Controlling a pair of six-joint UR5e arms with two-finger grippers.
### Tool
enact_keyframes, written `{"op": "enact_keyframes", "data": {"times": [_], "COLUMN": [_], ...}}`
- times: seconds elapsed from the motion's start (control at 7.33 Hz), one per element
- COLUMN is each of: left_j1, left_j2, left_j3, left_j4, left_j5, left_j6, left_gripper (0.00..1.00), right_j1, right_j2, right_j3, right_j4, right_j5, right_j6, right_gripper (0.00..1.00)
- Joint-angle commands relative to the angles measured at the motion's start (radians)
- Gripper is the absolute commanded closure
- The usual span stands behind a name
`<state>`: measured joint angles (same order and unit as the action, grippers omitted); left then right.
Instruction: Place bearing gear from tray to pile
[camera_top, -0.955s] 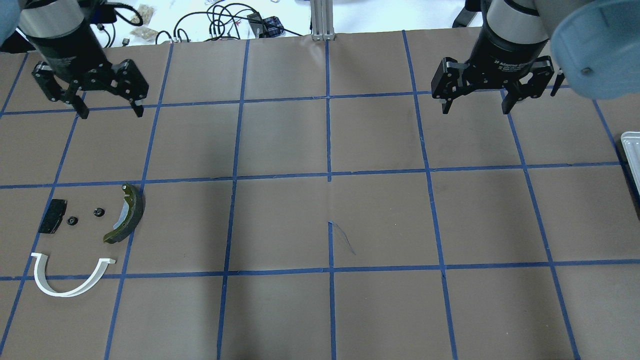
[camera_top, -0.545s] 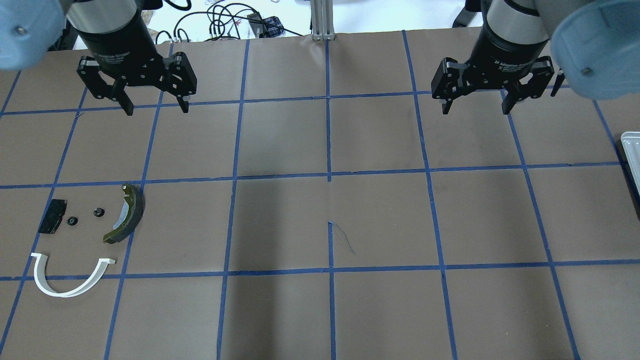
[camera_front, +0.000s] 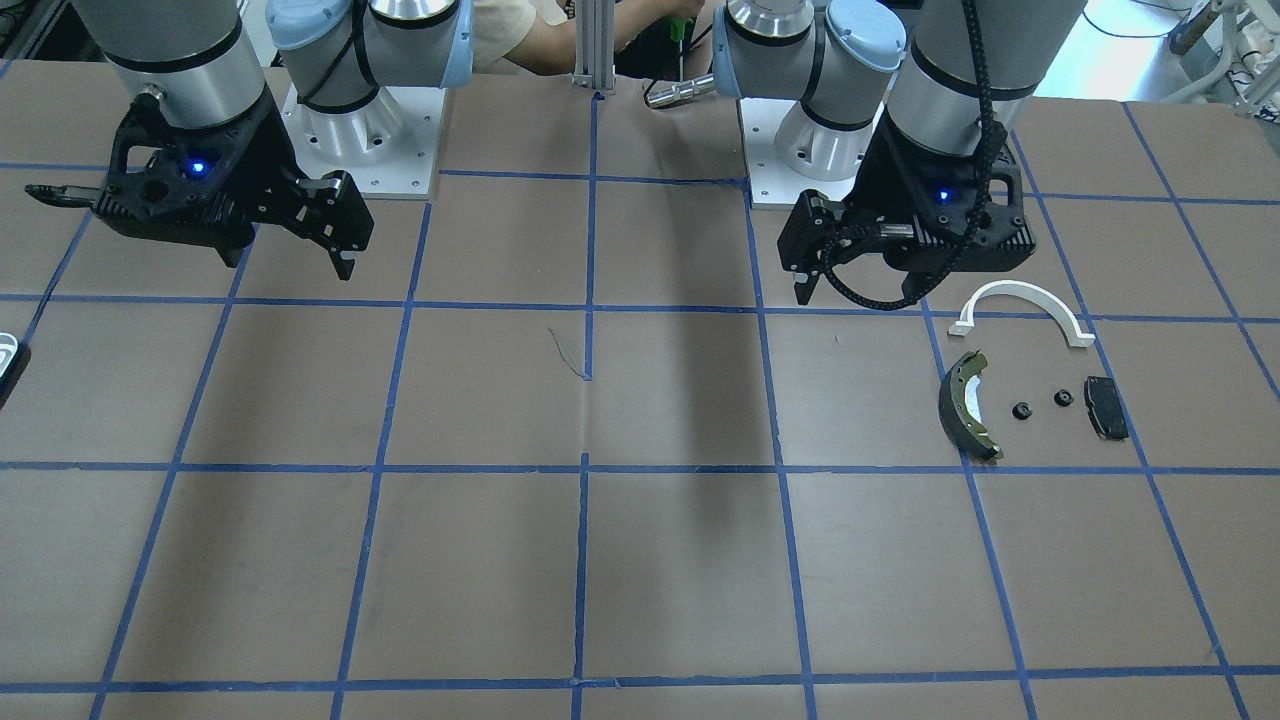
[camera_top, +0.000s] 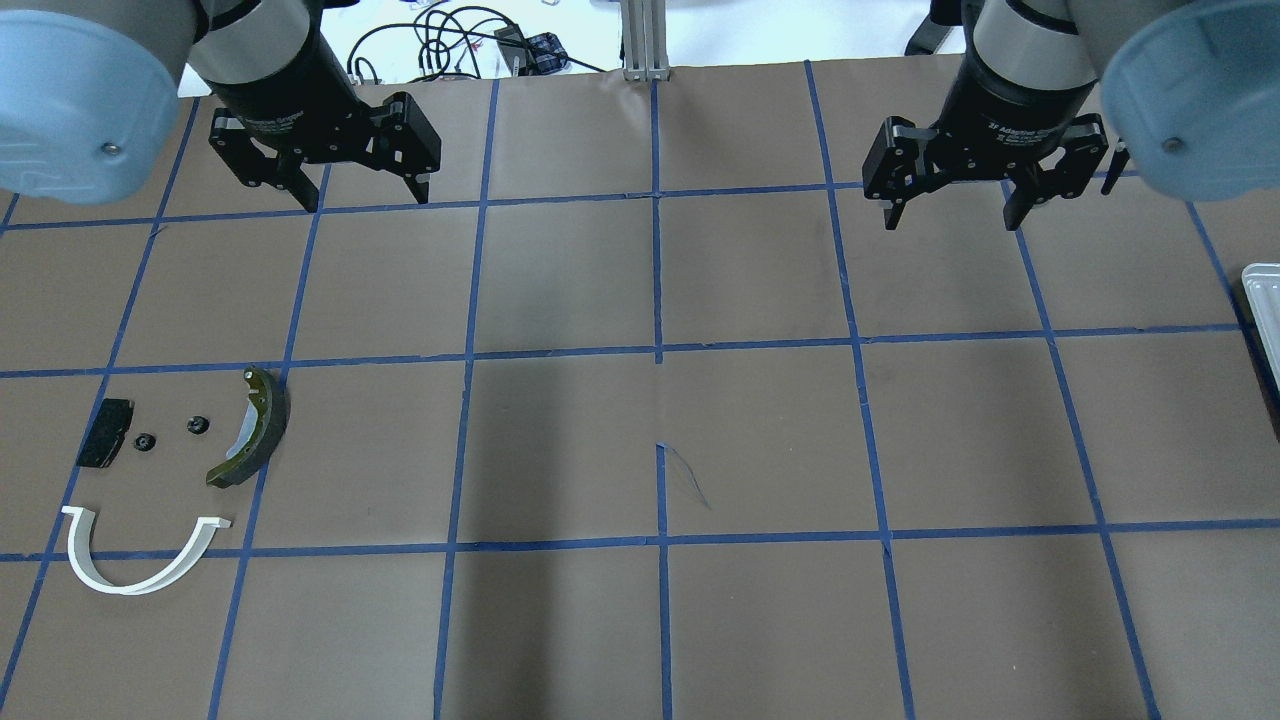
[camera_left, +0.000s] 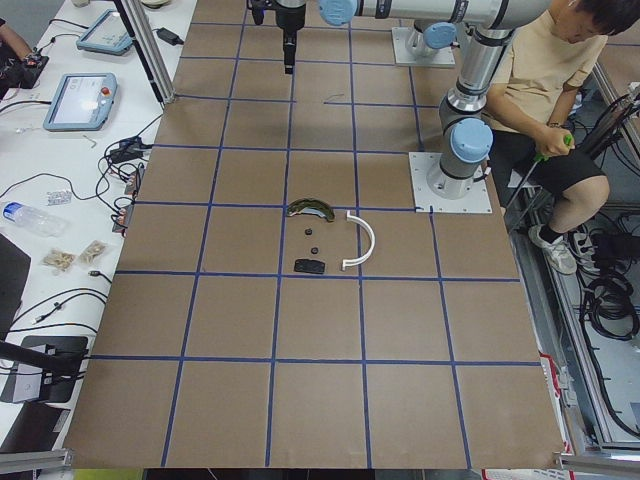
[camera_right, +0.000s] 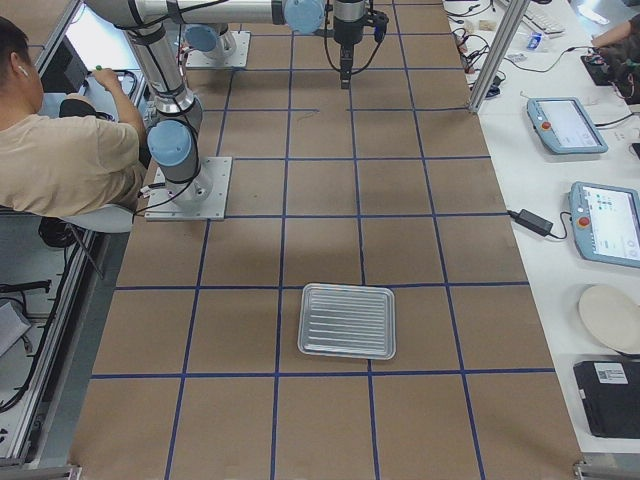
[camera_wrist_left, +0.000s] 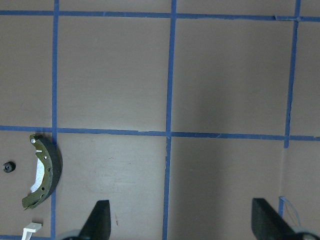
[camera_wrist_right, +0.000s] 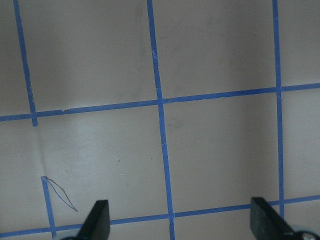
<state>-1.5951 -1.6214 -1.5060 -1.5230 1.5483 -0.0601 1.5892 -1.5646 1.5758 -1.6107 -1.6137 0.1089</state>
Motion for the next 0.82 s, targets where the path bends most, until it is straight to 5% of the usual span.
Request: {"op": "enact_keyframes", "data": {"times": [0.0, 0.68], "left_j1": [0.004, 0.007], "left_j2": [0.024, 0.029], "left_j3": [-0.016, -0.010], "left_j4": [-0.034, -0.032], "left_j5": [0.015, 0.010], "left_j6": [0.006, 0.008], "left_gripper": [0.00, 0.00], "right_j1": [0.000, 0.000], "right_j2": [0.000, 0.000], "right_j3": [0.000, 0.001], "right_j4": [0.000, 0.000], "right_j5": [0.000, 0.000], "right_j6": [0.000, 0.000], "right_gripper": [0.00, 0.00]}}
